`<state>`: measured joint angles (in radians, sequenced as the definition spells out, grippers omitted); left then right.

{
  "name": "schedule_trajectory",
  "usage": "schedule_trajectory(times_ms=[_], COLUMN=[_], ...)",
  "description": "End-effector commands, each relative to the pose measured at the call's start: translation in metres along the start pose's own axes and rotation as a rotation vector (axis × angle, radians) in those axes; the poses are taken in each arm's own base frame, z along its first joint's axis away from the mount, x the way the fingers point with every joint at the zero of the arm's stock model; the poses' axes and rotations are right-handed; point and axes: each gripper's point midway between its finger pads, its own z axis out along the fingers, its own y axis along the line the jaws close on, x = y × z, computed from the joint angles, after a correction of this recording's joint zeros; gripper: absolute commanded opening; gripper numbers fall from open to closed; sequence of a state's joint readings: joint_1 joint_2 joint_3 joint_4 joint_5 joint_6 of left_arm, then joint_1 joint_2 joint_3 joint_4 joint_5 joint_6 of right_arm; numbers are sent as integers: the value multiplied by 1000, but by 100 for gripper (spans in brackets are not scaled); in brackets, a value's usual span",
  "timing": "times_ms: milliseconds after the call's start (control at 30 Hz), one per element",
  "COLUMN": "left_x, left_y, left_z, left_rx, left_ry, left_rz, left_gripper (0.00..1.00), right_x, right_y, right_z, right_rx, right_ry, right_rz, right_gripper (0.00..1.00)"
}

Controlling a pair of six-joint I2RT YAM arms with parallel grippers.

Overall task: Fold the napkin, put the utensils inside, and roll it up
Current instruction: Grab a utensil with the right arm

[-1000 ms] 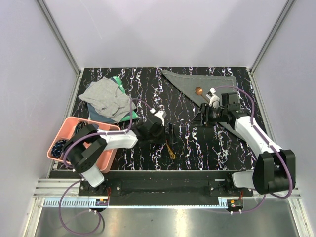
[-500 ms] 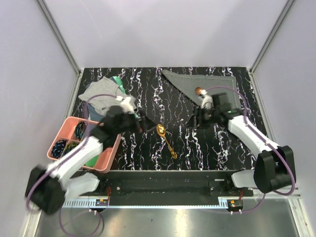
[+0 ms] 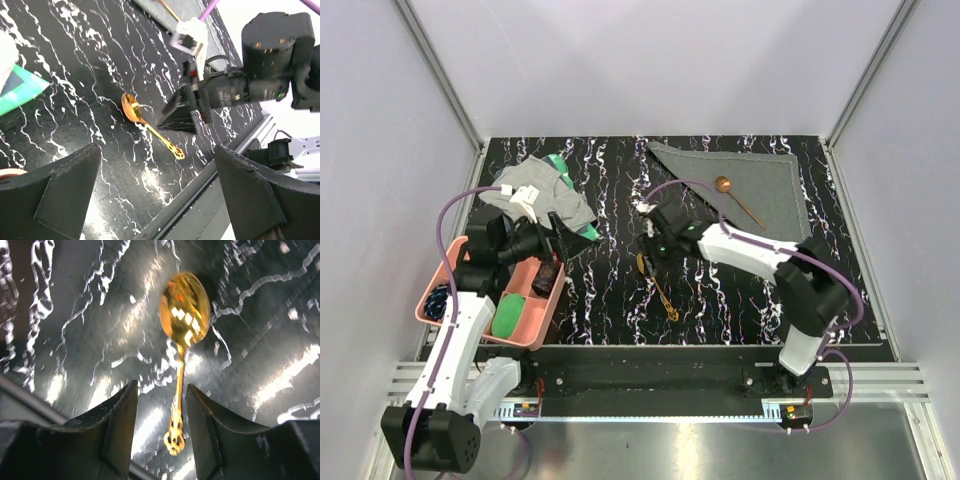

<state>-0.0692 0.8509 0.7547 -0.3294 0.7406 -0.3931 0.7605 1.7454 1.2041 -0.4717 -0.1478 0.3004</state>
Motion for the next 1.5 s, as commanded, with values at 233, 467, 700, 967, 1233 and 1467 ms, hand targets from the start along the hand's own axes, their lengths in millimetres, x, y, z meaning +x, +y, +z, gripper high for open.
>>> schedule_trajectory(times_ms=[233, 467, 700, 967, 1233, 1467], left_x=[-4, -4, -3, -5, -6, -5], left_y=[0, 15, 21, 21, 19, 20], left_z=[6, 9, 9, 7, 6, 6], left_rx=[81, 39, 13, 3, 9, 6], left_ry=[-15, -20, -19, -21, -27, -24], left_rz=[55, 46, 34, 41, 50, 47], left_gripper=[99, 99, 99, 99, 99, 99], right_x=[-22, -7, 13, 30, 41, 52], right_y=[-7, -3, 2, -3, -8, -13], right_z=[27, 34, 43, 47, 51, 61], right_rx=[262, 220, 173, 185, 193, 205], right_ry=[-44, 15, 79, 120, 148, 192], right_rz=[-116, -132, -144, -111, -109, -110], right_gripper=[52, 50, 49, 40, 36, 7])
